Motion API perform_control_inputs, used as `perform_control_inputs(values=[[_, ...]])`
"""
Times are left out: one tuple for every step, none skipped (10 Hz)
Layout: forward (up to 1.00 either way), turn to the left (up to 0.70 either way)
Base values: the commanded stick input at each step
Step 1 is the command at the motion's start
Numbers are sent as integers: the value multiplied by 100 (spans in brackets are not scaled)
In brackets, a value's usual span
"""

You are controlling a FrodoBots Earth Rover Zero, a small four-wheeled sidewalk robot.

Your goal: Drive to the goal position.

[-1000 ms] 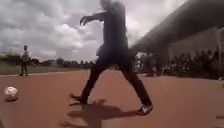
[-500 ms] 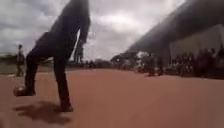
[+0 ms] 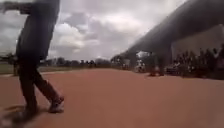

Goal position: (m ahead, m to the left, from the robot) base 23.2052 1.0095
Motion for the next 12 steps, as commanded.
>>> perform_control_inputs(values=[[70, 0], [70, 0], [70, 0], [70, 0], [70, 0], [70, 0], [70, 0], [70, 0], [70, 0], [70, 0], [70, 0], [70, 0]])
